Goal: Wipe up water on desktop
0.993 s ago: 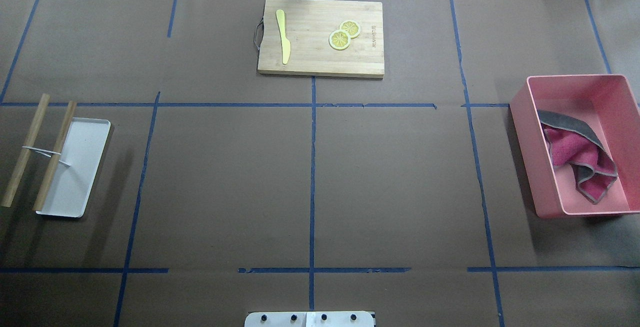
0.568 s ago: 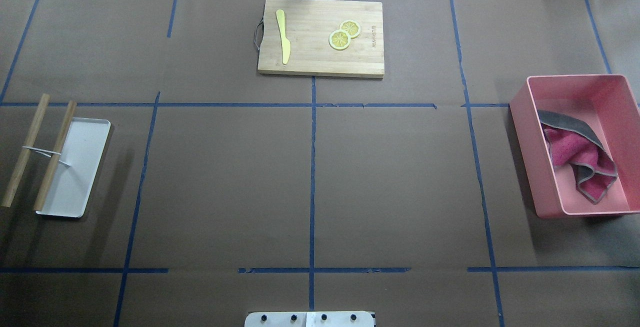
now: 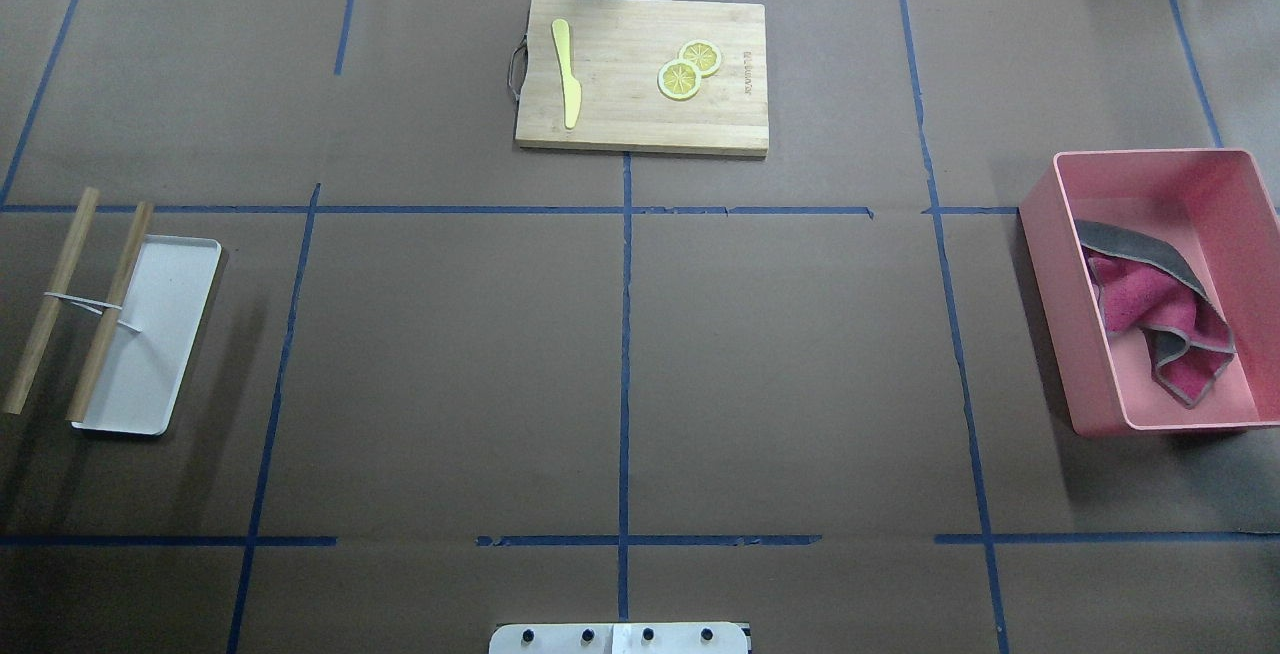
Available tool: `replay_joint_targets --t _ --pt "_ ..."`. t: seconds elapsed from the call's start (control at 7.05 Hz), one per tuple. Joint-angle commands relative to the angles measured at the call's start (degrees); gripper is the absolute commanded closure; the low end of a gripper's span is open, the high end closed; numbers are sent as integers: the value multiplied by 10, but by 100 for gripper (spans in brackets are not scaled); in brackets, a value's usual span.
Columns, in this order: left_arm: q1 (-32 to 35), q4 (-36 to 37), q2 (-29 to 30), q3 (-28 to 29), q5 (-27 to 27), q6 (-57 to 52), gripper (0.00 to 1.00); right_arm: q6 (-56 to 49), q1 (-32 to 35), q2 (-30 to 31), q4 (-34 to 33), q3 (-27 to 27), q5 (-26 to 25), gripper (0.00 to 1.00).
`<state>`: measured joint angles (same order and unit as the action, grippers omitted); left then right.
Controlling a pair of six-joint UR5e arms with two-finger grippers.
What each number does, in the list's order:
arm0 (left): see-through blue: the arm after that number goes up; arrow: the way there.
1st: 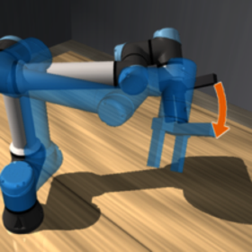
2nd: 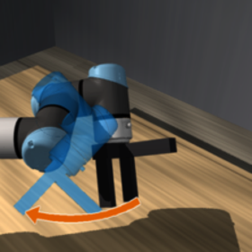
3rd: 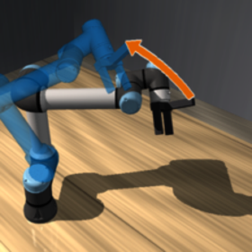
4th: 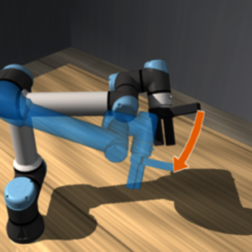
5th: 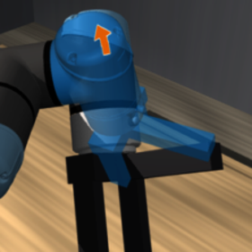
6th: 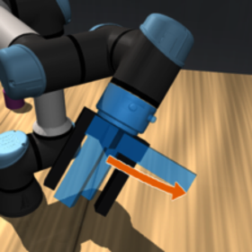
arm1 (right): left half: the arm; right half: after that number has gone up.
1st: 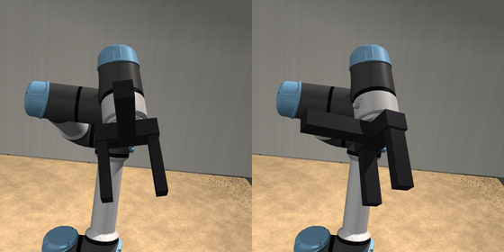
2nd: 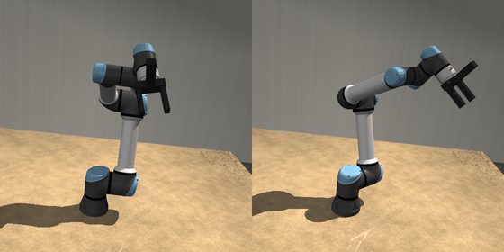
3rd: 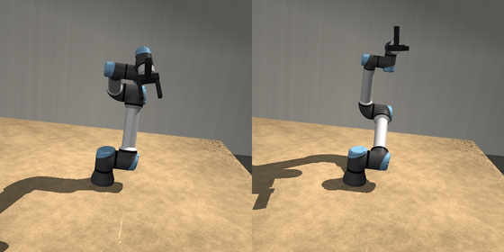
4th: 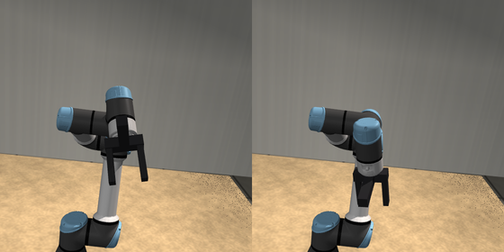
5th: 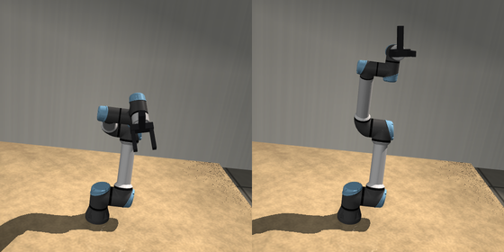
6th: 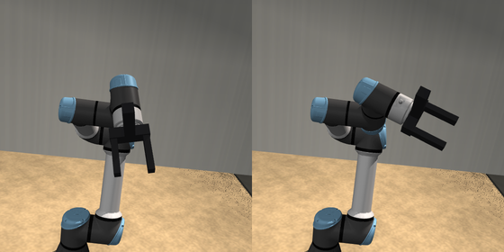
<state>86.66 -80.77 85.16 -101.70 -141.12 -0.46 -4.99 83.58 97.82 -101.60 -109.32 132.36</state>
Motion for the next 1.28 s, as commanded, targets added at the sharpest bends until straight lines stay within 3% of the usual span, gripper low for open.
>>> replay_joint_targets --t 0.0,1.14 --pt "0 1 10 4 22 3 0 2 0 13 -1 -12 0 0" --pt "1 2 12 11 23 -3 0 27 0 15 0 -19 5 0"
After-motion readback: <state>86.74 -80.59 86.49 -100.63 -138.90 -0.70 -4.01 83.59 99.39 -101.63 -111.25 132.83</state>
